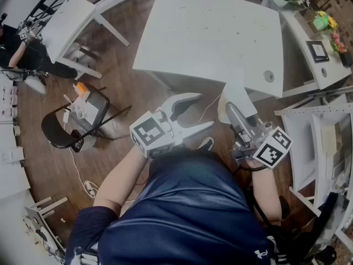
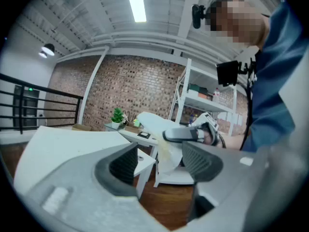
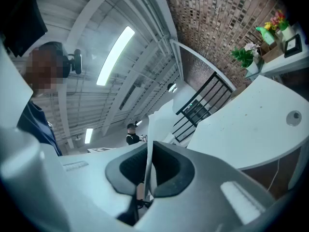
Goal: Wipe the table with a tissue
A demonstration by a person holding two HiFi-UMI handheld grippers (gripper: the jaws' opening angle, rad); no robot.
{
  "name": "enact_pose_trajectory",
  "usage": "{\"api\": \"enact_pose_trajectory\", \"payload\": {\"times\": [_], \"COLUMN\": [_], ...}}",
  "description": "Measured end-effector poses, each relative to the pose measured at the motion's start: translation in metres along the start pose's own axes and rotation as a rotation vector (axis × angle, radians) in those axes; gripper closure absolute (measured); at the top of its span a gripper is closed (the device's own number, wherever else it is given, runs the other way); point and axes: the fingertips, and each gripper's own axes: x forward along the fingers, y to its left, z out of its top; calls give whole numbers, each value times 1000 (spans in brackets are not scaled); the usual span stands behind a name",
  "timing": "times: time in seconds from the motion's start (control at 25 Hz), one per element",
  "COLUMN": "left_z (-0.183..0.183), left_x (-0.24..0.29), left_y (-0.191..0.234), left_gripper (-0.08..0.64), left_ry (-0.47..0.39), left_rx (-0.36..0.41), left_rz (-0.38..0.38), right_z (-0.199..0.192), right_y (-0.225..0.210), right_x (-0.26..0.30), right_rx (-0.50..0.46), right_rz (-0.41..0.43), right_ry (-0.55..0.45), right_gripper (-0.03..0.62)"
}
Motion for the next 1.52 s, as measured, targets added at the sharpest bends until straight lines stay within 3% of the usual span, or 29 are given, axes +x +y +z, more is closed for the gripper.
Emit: {"api": "enact_pose_trajectory", "payload": {"times": [0.16,0.28,0.52,0.6,0.64,0.8,1.08,1.28,1.52], "left_z": [4,1,3,13,19,44,76,86,74], "left_x": [20,32,33,29,27,9,-17,-4,8], "left_y": [-2,-5,15,30,39,88,166,180,186], "left_gripper": [276,320,463,549,554,555,555,555,555], "left_ry": [-15,-6,-23,-23,-38,-105,-66,-46,47], "left_rx": [-30,-36,-107,-145,-159,-174,-94,-66,-84], "left_rz": [-74,-124,-202,-212,-221,-278,-362,-457,-547], "right_z": [10,13,16,18,18,20,34,60,86], "right_y": [0,-4,-9,-14,-17,-32,-59,-68,-75], "right_x": [1,6,36,51,60,101,157,160,161], "right_rx": [40,73,137,131,121,71,-57,-170,-337], "right_rz": [73,109,169,163,153,84,-50,-102,-110], "right_ry": [-7,-1,24,36,44,62,83,41,65], "right_gripper": [581,581,580,579,574,455,295,241,211]}}
